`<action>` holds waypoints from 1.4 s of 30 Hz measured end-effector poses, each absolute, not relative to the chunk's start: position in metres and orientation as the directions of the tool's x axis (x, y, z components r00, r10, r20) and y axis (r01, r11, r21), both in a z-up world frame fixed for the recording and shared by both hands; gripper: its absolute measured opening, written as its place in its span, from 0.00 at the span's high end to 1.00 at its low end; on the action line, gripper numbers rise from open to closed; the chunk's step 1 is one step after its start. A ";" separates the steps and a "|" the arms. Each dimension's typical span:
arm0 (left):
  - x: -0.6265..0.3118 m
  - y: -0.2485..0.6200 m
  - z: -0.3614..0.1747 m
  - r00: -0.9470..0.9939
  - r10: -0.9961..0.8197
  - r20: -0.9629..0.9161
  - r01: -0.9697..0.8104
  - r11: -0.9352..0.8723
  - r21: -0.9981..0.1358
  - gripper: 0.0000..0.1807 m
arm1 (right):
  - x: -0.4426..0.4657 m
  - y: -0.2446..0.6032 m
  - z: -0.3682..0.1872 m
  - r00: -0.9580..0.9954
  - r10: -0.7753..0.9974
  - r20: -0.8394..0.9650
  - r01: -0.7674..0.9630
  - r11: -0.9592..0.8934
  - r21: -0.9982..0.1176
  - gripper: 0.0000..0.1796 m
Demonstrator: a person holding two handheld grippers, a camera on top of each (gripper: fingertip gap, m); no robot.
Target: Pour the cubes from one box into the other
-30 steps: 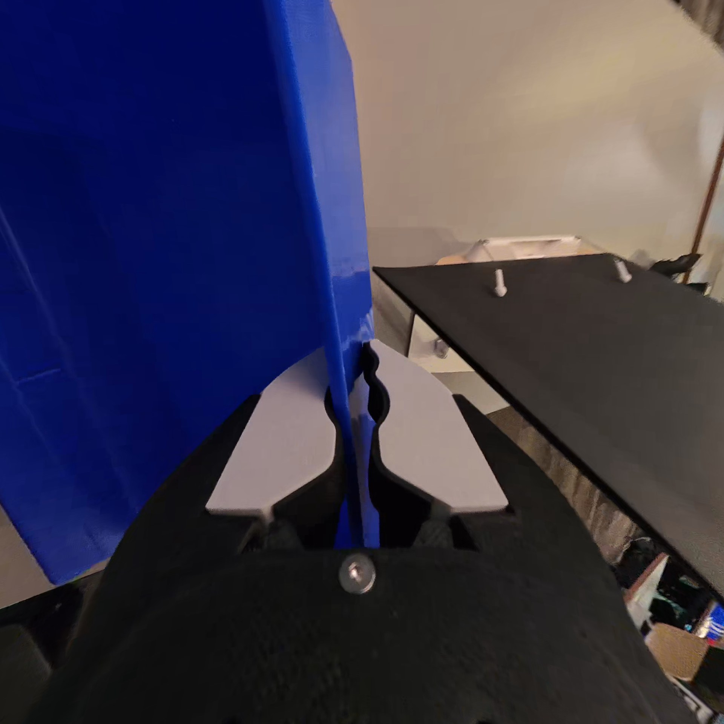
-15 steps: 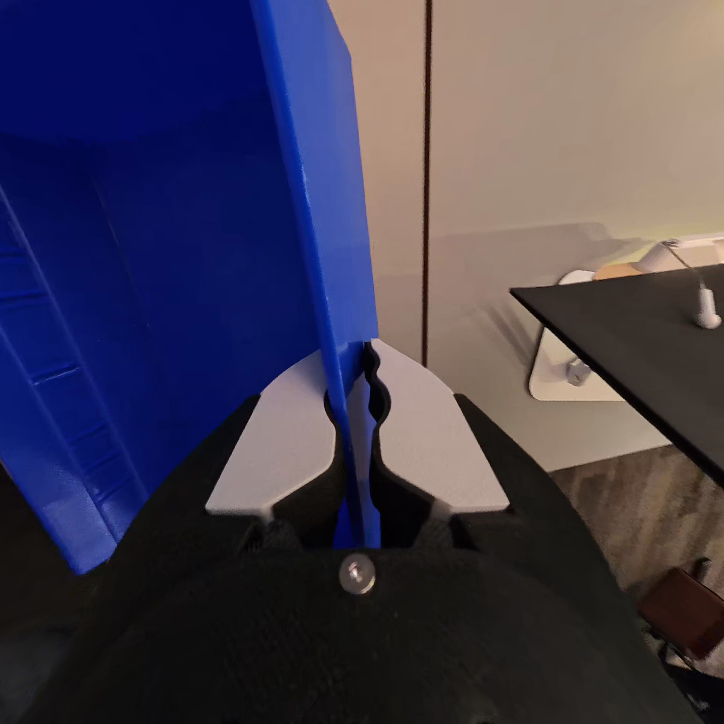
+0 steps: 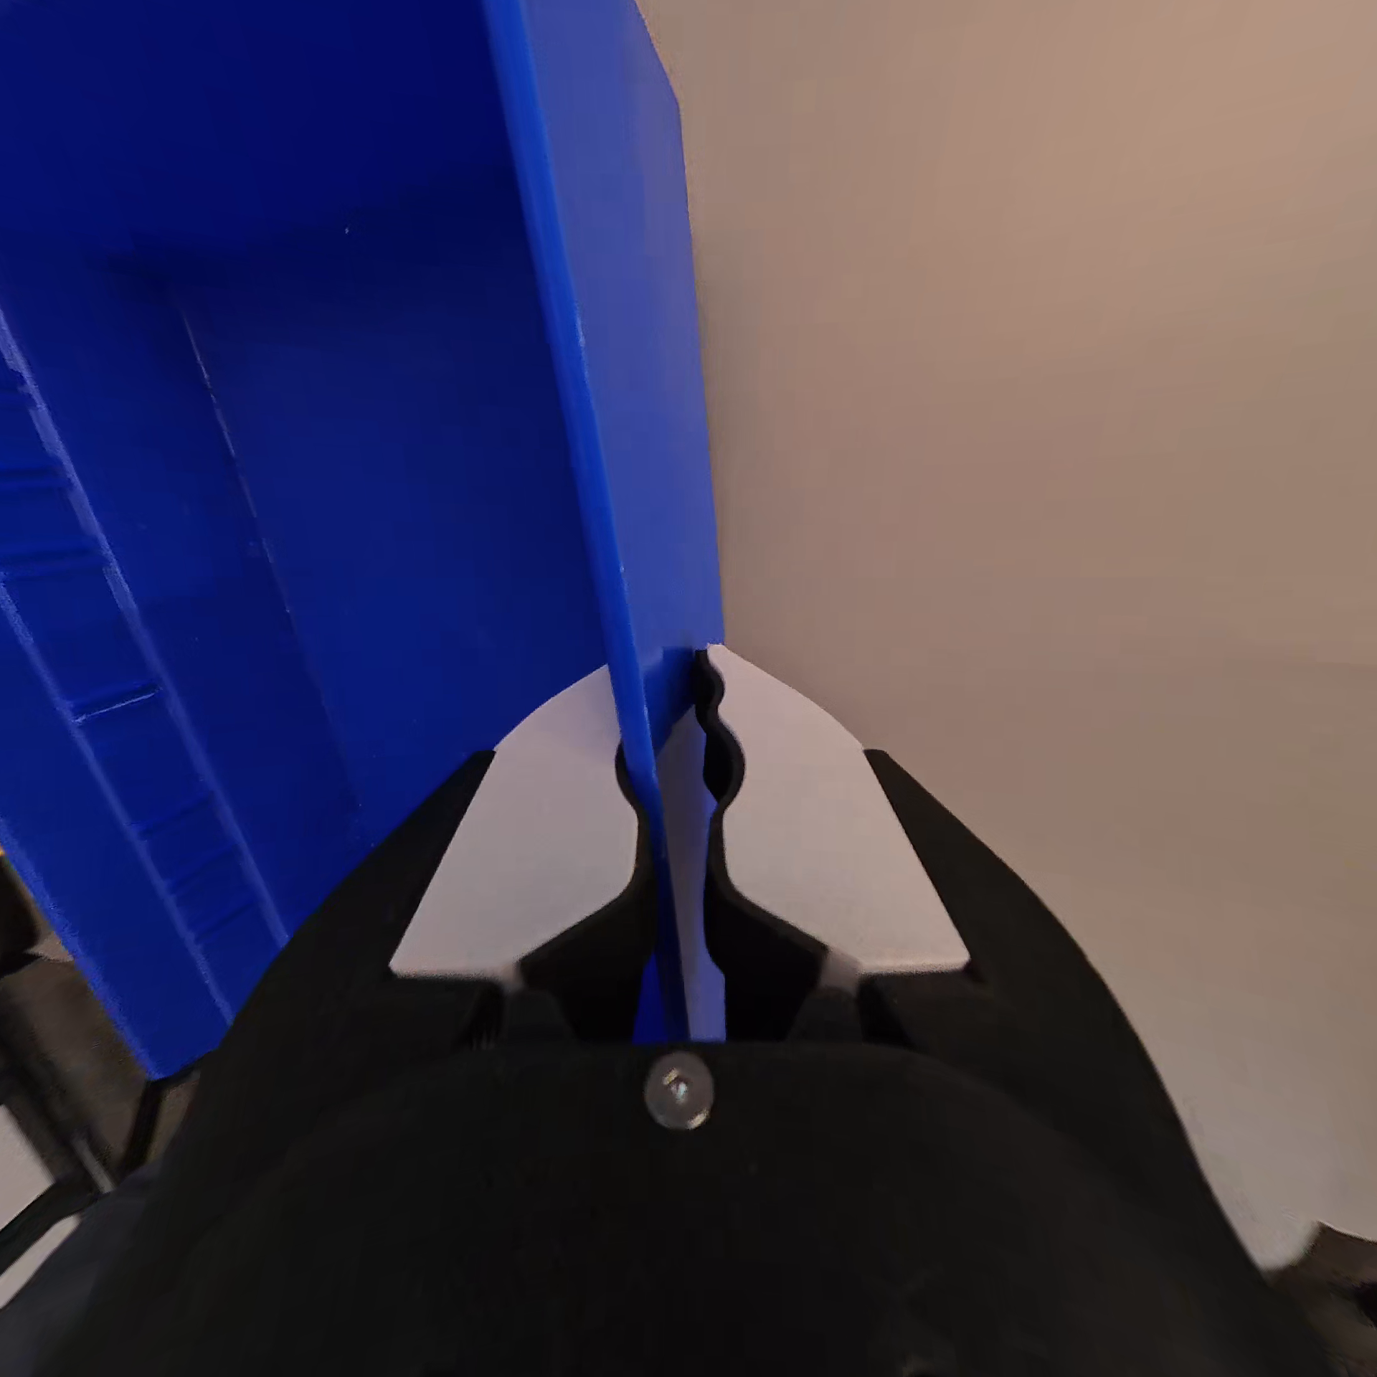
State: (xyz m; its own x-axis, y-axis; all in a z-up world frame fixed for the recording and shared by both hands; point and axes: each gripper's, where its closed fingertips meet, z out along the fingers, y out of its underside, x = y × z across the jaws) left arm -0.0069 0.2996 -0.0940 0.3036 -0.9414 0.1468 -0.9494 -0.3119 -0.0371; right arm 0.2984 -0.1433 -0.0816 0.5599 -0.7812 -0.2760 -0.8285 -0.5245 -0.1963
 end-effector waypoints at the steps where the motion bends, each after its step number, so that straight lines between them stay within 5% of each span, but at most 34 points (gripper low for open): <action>1: -0.018 0.313 -0.094 0.320 -0.938 0.131 -0.944 -0.327 -0.036 0.96 | 0.294 -0.136 -0.089 0.553 -0.780 -0.295 -0.833 -0.522 -0.181 0.95; 11: -0.105 0.398 -0.093 0.372 -0.921 0.116 -0.919 -0.383 -0.089 0.97 | 0.285 -0.093 -0.117 0.516 -0.789 -0.333 -0.856 -0.494 -0.155 0.95; 18: -0.113 0.409 -0.093 0.399 -0.900 0.174 -0.878 -0.430 -0.210 0.97 | 0.291 -0.086 -0.118 0.549 -0.775 -0.312 -0.836 -0.506 -0.213 0.96; 32: -0.128 0.451 -0.093 0.597 -0.781 0.183 -0.739 -0.624 -0.255 0.97 | 0.299 -0.082 -0.118 0.538 -0.782 -0.316 -0.843 -0.493 -0.215 0.95; 42: -0.132 0.456 -0.094 0.518 -0.845 0.135 -0.785 -0.532 -0.316 0.96 | 0.297 -0.079 -0.115 0.554 -0.759 -0.343 -0.833 -0.500 -0.238 0.93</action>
State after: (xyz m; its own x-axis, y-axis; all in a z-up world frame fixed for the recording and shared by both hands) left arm -0.1321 0.4556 -0.0936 0.5181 -0.8447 0.1345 -0.7855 -0.5321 -0.3161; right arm 0.2971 -0.0792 -0.1154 0.5539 -0.7586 -0.3432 -0.8326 -0.5001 -0.2383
